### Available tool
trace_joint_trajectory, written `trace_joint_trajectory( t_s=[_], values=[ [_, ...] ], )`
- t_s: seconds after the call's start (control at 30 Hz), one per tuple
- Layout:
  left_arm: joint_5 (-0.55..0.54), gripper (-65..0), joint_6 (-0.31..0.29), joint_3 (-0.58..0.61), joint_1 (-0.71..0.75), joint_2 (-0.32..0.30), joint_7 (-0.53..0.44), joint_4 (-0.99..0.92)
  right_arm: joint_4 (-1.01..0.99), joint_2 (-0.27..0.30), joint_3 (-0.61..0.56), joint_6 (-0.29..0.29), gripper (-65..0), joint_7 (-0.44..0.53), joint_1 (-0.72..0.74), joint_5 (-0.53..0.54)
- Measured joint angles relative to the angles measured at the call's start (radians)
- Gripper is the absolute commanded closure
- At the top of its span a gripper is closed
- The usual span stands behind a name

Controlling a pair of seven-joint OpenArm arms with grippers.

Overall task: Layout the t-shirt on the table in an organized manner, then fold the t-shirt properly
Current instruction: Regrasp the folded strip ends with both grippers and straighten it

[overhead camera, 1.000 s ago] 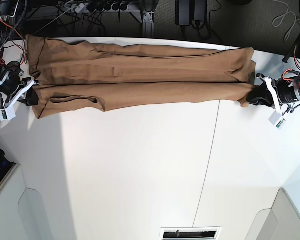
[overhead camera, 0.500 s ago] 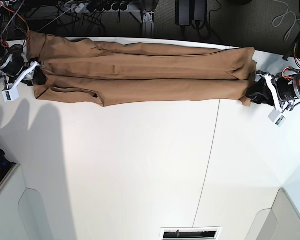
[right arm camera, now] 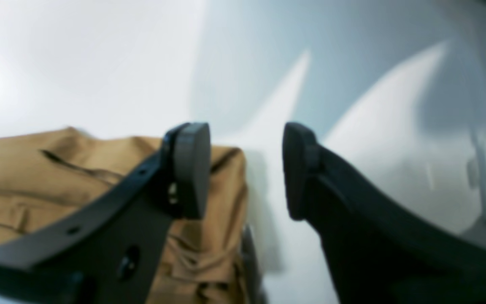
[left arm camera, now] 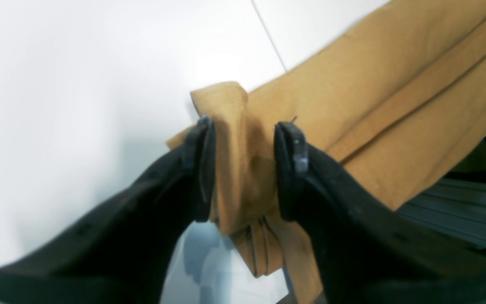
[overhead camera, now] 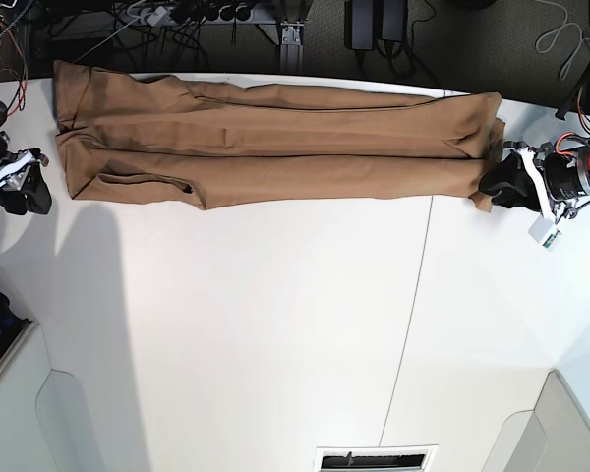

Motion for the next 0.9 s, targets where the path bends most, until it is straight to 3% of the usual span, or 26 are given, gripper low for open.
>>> trace_joint_trajectory(
  t_s=[0.1,0.4,0.47,0.57,0.73,0.9],
  values=[
    [0.0,-25.6,0.0,0.0,0.0,0.0,0.0,0.0,0.004,0.0,-0.076,0.0,-28.0,-0.005,0.0,-0.012],
    [-0.003,-25.6,0.0,0.0,0.0,0.0,0.0,0.0,0.004,-0.003,-0.301,0.0,-27.7,0.076,0.0,-0.208],
    [-0.003,-25.6,0.0,0.0,0.0,0.0,0.0,0.0,0.004,-0.003,-0.332,-0.021,-22.9,0.079,0.0,-0.241],
    [-0.002,-25.6,0.0,0.0,0.0,0.0,0.0,0.0,0.001,-0.003,-0.372,-0.026,-10.7,0.079,0.0,-0.272],
    [-0.002,-25.6,0.0,0.0,0.0,0.0,0.0,0.0,0.001,-0.003,-0.387,-0.061,0.0,0.079,0.0,-0.291],
    [-0.003,-25.6,0.0,0.0,0.0,0.0,0.0,0.0,0.001,-0.003,-0.387,-0.064,0.0,0.079,0.0,-0.288]
  ],
)
